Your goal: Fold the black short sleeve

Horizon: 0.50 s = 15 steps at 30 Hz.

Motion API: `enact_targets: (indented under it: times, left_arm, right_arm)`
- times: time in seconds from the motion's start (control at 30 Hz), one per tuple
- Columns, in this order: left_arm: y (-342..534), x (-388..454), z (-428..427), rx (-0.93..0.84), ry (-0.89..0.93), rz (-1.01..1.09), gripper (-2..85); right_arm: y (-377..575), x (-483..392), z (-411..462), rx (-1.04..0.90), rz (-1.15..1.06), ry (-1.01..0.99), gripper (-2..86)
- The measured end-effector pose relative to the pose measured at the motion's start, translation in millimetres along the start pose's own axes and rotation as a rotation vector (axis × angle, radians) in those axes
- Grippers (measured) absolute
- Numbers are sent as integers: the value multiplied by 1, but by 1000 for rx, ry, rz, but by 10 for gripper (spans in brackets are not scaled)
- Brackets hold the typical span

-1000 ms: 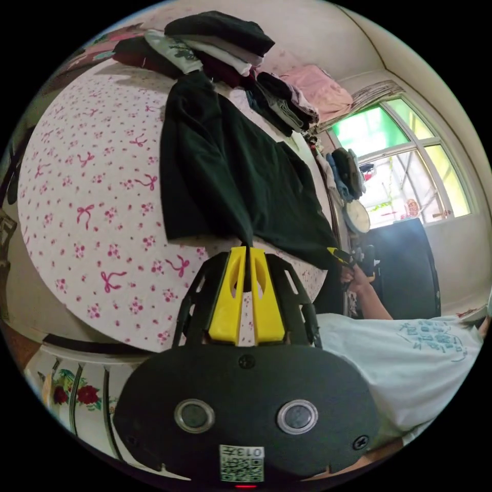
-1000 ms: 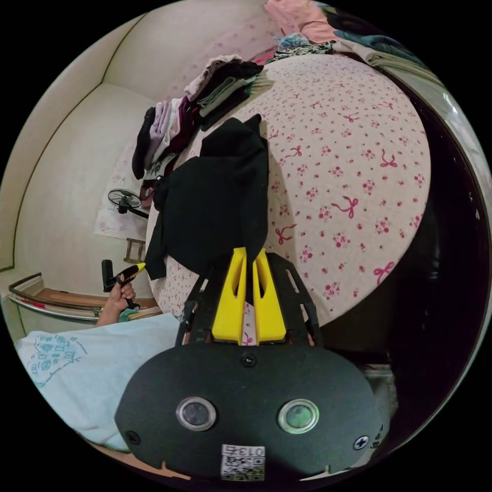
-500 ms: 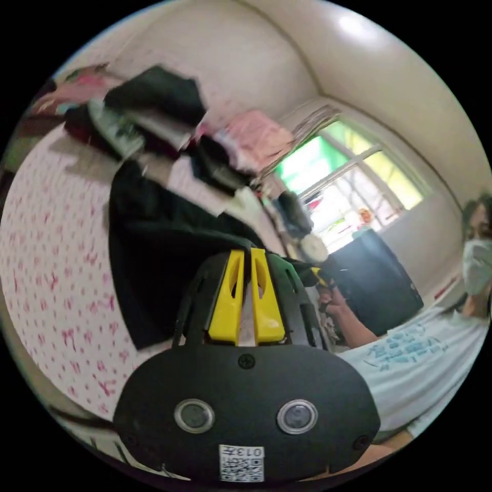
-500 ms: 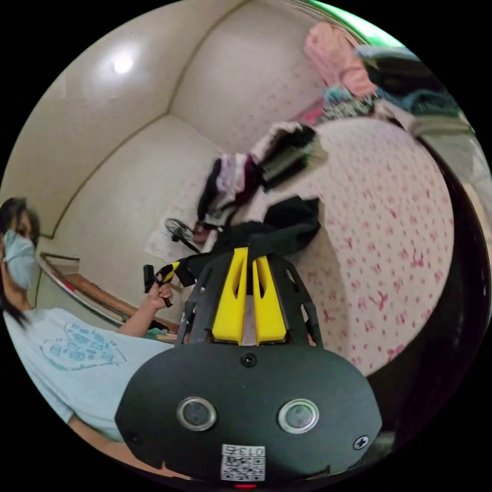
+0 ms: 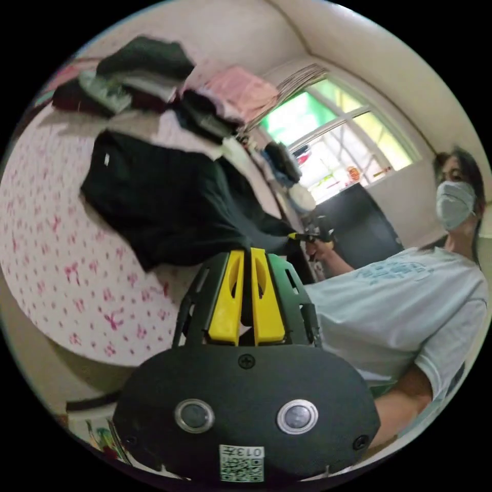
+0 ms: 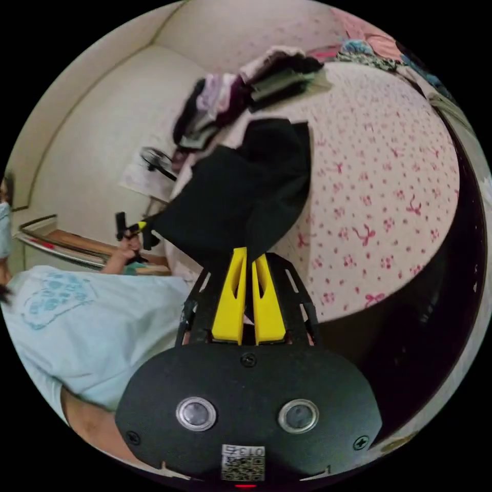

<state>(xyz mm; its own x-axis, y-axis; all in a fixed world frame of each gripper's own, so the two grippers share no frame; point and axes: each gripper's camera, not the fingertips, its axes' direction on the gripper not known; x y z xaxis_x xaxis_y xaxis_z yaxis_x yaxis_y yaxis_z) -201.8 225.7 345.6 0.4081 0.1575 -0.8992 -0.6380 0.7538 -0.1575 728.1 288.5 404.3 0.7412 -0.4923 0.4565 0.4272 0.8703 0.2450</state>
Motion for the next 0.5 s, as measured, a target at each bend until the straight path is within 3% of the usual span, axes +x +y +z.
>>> enact_targets:
  times: [0.1, 0.23, 0.33, 0.5]
  left_arm:
    - [23, -15, 27, -80, -42, -131, 10]
    - [50, -13, 16, -17, -72, -208, 12]
    - [62, -3, -5, 91, -140, -244, 16]
    - [52, 12, -13, 218, -269, -306, 43]
  right_arm:
    - [6, -11, 30, -120, 53, 128, 9]
    - [26, -34, 34, -150, 78, 258, 18]
    - [45, -49, 20, -81, 118, 350, 27]
    - [57, -113, 23, 31, -91, 449, 50]
